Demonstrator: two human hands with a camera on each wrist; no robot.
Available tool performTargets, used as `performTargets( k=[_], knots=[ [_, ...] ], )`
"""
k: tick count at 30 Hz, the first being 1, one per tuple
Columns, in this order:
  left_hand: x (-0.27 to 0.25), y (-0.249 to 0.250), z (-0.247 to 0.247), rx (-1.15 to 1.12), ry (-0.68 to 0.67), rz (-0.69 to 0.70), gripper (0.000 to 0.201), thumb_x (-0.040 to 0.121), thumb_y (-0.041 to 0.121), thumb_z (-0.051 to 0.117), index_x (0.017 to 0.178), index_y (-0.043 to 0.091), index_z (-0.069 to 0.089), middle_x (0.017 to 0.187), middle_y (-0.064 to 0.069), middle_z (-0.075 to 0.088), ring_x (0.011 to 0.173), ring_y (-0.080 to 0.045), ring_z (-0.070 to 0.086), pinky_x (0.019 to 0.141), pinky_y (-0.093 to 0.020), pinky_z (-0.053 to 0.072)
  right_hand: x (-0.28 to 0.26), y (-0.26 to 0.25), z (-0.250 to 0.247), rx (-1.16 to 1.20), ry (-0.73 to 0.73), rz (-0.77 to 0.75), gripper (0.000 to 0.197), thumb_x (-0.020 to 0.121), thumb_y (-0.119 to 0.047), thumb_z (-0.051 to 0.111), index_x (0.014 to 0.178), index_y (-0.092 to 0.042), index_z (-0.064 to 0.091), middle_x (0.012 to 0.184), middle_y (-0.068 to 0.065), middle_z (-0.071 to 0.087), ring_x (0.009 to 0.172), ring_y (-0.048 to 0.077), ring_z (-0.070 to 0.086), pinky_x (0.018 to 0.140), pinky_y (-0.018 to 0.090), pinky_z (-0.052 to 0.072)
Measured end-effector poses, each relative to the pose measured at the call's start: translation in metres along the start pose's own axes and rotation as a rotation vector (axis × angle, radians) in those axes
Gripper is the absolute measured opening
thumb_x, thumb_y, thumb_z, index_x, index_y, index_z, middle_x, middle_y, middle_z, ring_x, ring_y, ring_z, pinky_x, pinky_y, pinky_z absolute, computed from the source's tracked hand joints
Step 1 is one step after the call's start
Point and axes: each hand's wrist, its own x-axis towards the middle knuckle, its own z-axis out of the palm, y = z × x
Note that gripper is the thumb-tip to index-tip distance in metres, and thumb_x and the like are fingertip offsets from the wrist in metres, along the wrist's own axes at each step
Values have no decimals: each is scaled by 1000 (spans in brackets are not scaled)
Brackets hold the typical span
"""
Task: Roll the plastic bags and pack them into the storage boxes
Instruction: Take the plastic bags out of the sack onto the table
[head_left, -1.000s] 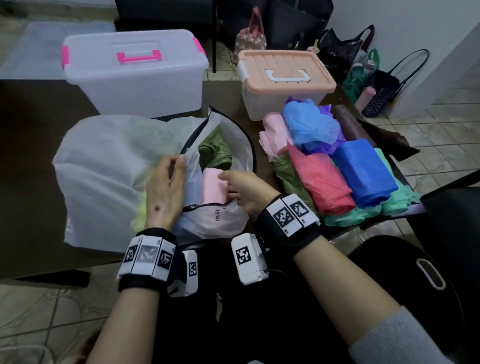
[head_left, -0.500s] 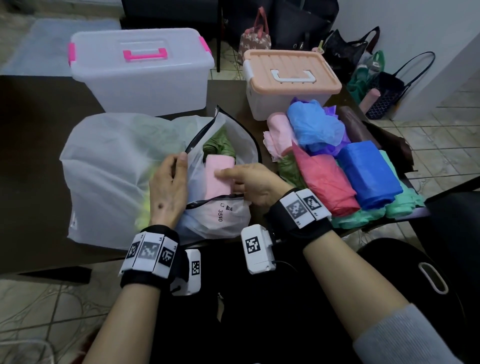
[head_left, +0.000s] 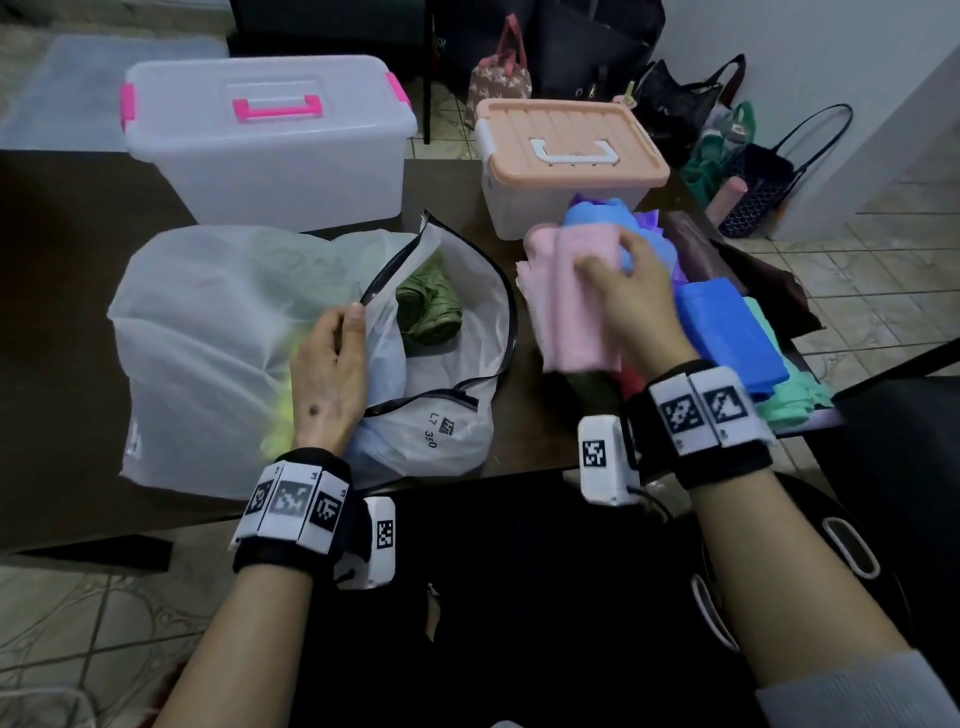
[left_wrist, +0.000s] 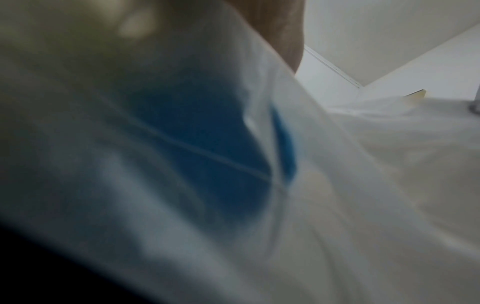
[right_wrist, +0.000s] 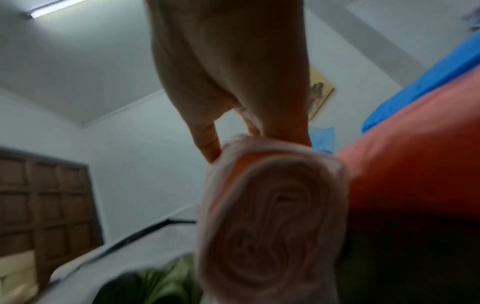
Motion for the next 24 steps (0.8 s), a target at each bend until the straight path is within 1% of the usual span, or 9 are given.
performTargets(
  k=[2,6,9,12,14,17,20,22,24],
  knots=[
    [0,0,1,-9,5,-3,41,101,37,36,83,4,50,69,2,45,65,-15,38,63,-33,31,-12,15,5,-199,-123,-89,53,92,-18,55,141,-13,36,128,-3,47,113,12,48,89,18,37],
    [0,0,1,-2,15,-11,37,101,36,36,83,6,50,68,6,44,67,-16,38,60,-31,29,-23,53,24,-540,-307,-134,53,95,-19,49,143,-5,32,142,15,45,128,26,45,102,26,31],
    [0,1,0,-5,2,-6,35,101,36,35,79,10,46,66,9,41,61,-10,35,57,-25,31,-27,63,31,-750,-212,-199,50,95,-19,47,140,-3,35,138,19,45,125,31,44,105,35,32],
    [3,4,-1,-32,-10,-17,35,101,34,36,73,14,42,64,7,38,58,-7,33,53,-17,29,-36,56,37,-930,-34,-415,46,91,-17,49,135,-6,42,136,16,43,128,32,38,105,41,34],
    [8,11,-2,-83,-15,-45,39,101,34,36,65,19,36,62,4,34,56,-10,29,51,-18,27,-41,50,40,-976,-26,-516,46,93,-24,43,136,-8,42,140,15,40,135,32,31,109,45,30],
    [22,21,-7,-116,28,-101,42,100,38,37,62,20,33,62,4,34,56,-11,29,54,-27,27,-43,57,43,-1041,-305,-406,56,100,-38,30,148,-12,20,156,11,14,145,28,6,116,47,10],
    [41,24,-14,-72,115,-155,39,100,39,35,70,16,43,69,4,44,68,-15,40,65,-29,31,-39,69,40,-1064,-397,-299,64,100,-41,28,151,-10,4,158,11,-1,146,28,-2,117,42,5],
    [52,20,-18,-41,132,-183,35,100,38,35,87,10,51,85,-1,53,82,-18,45,72,-29,34,-30,66,39,-1013,-448,-224,61,101,-38,28,150,-7,9,158,14,3,146,30,2,116,42,8],
    [57,14,-20,-3,151,-228,36,100,37,36,97,7,56,96,-6,56,90,-20,49,77,-31,37,-21,52,40,-871,-430,-228,50,101,-34,30,138,-1,37,145,22,34,136,33,31,109,40,27]
  ],
)
